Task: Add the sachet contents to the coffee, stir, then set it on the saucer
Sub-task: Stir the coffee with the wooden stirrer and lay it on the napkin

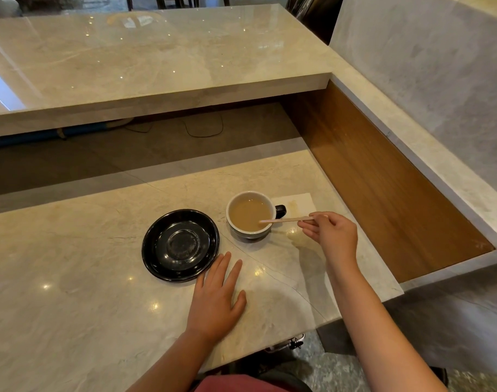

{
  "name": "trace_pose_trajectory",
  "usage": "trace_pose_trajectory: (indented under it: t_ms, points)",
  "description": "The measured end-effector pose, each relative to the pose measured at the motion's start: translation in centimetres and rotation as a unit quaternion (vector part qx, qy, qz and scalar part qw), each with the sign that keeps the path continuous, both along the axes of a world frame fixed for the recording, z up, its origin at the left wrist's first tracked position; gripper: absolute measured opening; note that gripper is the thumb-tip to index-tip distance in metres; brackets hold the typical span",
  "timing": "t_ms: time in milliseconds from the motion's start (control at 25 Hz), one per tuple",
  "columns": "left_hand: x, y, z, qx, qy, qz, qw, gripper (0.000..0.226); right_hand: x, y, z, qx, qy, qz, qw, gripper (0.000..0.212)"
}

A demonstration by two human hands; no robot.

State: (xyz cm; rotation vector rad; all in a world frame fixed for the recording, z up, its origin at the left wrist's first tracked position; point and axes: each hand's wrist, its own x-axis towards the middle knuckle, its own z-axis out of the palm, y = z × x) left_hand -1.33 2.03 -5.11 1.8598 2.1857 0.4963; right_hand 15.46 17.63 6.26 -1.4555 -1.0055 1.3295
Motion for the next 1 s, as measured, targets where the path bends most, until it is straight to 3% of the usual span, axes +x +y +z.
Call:
trace_pose_trajectory:
  t_ms: [200, 320, 480, 600, 800, 880, 1000]
  points:
    - [0.0, 0.0, 0.1, 0.003, 0.004, 0.001, 1.000, 0.060, 2.2, 0.9, 0.5, -0.011, 0.038, -0.011, 0.999, 0.019]
    - [0.1, 0.0, 0.3, 0.006, 0.005, 0.000, 1.000, 0.060, 3.8, 1.5, 0.9, 0.061, 0.039, -0.018, 0.997, 0.024]
    - [0.1, 0.0, 0.5, 0.014, 0.008, -0.001, 1.000, 0.059, 4.5, 2.3, 0.1, 0.195, -0.113, 0.046, 0.973, 0.019]
    - [0.2, -0.1, 0.7, 0.016, 0.015, -0.001, 1.000, 0.060, 4.0, 2.6, -1.6, 0.319, -0.286, 0.157, 0.890, 0.020]
    - [0.3, 0.0, 0.7, 0.010, 0.019, -0.003, 1.000, 0.060, 5.0, 3.0, -4.6, 0.459, -0.423, 0.295, 0.723, 0.036]
    - [0.2, 0.0, 0.7, 0.008, 0.020, -0.004, 1.000, 0.059, 5.6, 2.7, -5.5, 0.467, -0.450, 0.325, 0.688, 0.043]
    - [0.3, 0.1, 0.8, 0.004, 0.018, -0.005, 1.000, 0.059, 6.1, 2.2, -6.2, 0.471, -0.457, 0.335, 0.676, 0.039]
